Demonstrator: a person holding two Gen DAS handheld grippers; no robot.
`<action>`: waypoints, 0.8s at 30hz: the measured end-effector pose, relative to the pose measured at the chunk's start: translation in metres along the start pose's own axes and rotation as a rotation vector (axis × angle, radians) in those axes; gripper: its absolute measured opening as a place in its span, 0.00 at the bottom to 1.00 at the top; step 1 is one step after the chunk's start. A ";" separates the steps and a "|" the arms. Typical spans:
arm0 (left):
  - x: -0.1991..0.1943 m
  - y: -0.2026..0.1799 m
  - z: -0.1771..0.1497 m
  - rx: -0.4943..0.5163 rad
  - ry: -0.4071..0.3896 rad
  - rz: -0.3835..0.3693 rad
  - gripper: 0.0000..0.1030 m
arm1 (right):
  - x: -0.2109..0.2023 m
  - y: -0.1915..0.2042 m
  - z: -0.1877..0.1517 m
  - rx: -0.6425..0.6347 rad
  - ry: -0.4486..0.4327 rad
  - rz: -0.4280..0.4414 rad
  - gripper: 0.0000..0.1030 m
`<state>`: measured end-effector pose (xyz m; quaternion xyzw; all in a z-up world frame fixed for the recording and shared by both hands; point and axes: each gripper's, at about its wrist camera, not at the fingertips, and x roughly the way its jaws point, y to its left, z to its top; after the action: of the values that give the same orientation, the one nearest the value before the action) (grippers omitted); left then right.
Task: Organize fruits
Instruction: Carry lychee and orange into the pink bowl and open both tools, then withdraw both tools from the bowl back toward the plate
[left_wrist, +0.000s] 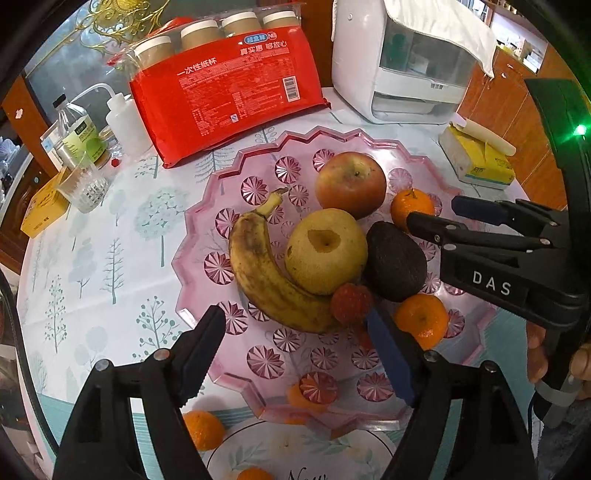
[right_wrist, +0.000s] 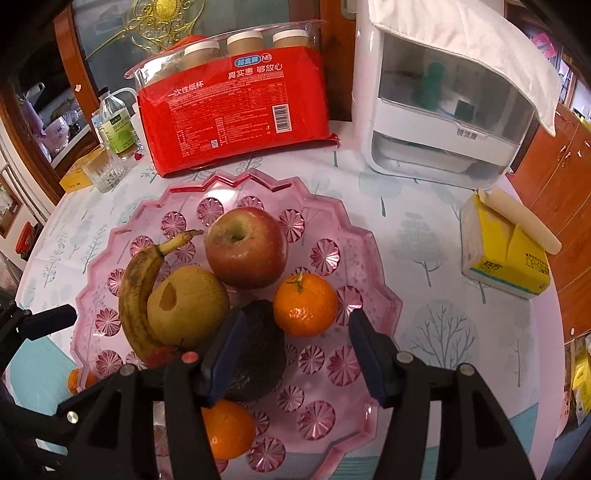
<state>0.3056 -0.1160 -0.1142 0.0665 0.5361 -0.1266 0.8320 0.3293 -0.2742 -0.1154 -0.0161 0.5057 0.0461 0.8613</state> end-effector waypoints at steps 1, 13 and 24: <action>-0.001 0.000 -0.001 -0.002 -0.001 0.000 0.77 | -0.001 0.000 -0.001 0.000 0.000 0.000 0.57; -0.024 0.001 -0.005 -0.013 -0.024 -0.009 0.77 | -0.021 0.005 -0.010 0.004 -0.007 -0.004 0.57; -0.067 0.006 -0.014 -0.007 -0.076 -0.022 0.77 | -0.062 0.016 -0.016 0.007 -0.057 -0.039 0.57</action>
<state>0.2684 -0.0975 -0.0597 0.0529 0.5055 -0.1361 0.8504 0.2838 -0.2636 -0.0684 -0.0215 0.4809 0.0277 0.8761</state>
